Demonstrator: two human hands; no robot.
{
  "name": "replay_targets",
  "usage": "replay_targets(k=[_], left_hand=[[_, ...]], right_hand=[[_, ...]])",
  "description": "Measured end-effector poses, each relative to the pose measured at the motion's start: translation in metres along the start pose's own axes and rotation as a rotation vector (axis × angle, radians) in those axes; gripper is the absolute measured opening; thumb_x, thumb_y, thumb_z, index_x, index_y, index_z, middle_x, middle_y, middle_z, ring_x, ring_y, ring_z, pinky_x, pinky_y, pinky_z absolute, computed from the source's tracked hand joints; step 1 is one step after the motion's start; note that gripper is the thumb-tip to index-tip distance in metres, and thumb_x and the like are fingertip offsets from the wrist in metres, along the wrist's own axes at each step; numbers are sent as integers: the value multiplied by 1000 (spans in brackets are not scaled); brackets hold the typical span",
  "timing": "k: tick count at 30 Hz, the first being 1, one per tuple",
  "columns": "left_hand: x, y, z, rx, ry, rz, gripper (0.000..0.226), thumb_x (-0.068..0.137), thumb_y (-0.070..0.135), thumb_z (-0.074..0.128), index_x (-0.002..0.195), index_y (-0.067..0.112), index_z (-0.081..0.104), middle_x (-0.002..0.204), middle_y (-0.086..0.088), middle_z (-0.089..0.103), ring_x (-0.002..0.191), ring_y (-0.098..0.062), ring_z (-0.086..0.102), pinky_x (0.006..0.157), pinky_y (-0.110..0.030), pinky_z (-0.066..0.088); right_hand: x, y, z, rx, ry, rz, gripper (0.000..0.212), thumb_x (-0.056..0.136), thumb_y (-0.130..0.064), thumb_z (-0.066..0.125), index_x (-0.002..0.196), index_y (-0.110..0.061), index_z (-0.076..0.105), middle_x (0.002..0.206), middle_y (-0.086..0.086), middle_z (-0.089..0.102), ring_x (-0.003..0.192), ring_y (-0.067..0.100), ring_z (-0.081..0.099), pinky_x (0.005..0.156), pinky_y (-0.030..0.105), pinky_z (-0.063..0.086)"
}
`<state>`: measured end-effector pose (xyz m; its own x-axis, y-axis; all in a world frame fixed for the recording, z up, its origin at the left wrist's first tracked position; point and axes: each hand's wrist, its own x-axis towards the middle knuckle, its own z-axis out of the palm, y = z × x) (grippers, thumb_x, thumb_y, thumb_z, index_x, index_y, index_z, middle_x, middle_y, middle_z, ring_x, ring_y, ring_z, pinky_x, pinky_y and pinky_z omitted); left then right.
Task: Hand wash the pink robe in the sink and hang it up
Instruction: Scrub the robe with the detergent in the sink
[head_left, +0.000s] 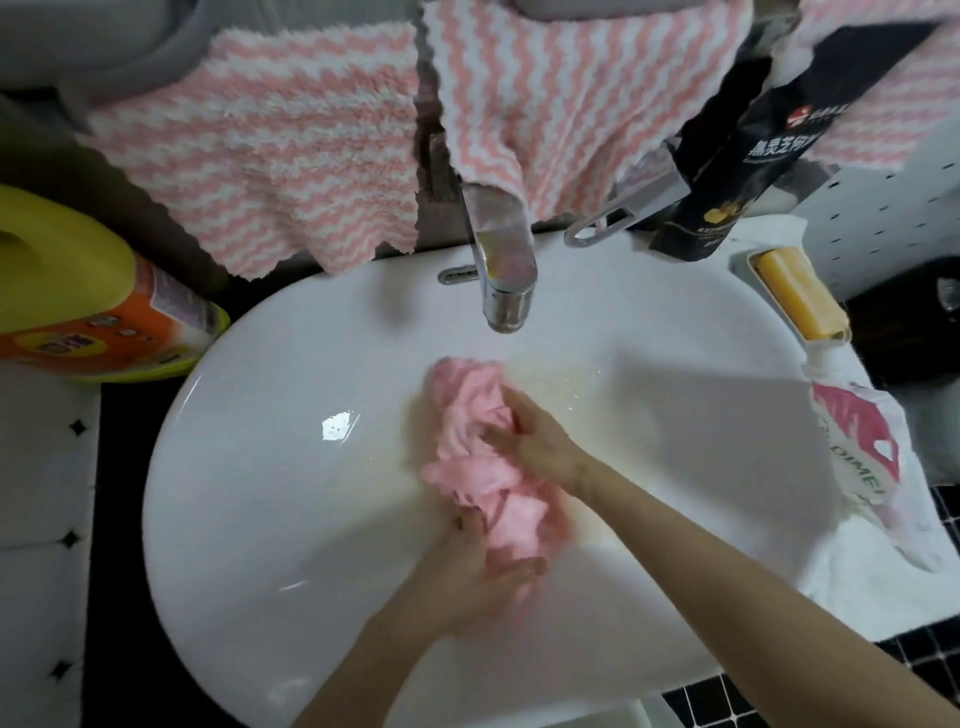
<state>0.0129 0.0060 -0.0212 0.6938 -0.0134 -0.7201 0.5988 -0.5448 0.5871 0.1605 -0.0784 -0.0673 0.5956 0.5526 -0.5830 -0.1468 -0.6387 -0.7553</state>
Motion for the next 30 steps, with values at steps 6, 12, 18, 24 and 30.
replay_targets(k=[6,12,18,24,30], left_hand=[[20,0,-75,792,604,542,82,57,65,59,128,25,47,132,-2,51,126,-25,42,104,-42,40],[97,-4,-83,1456,129,646,92,84,40,55,149,32,-10,158,-6,-14,144,-35,-3,114,-56,4],[91,-15,-75,1028,233,395,60,74,32,62,129,19,40,122,-4,50,110,-26,50,87,-37,43],[47,-19,-26,499,379,-155,81,65,78,54,118,17,50,112,-3,64,103,-22,61,74,-27,38],[24,-42,1,650,639,-14,129,45,93,23,147,14,28,141,-23,42,127,-42,44,95,-70,29]], right_hand=[[-7,-26,-37,243,254,-129,40,86,-7,66,122,-24,57,117,-8,59,105,9,59,95,23,47],[-40,19,-47,82,259,213,68,79,-25,77,136,-19,42,130,8,47,102,20,56,72,28,45],[-75,46,-28,260,102,320,62,85,-28,68,138,-18,36,124,6,50,105,27,59,82,40,51],[-64,44,-26,238,422,355,76,72,-77,51,129,-27,50,122,5,57,103,26,58,86,44,53],[-23,6,-11,63,517,364,83,78,-71,55,148,-37,25,150,13,20,136,39,25,111,49,25]])
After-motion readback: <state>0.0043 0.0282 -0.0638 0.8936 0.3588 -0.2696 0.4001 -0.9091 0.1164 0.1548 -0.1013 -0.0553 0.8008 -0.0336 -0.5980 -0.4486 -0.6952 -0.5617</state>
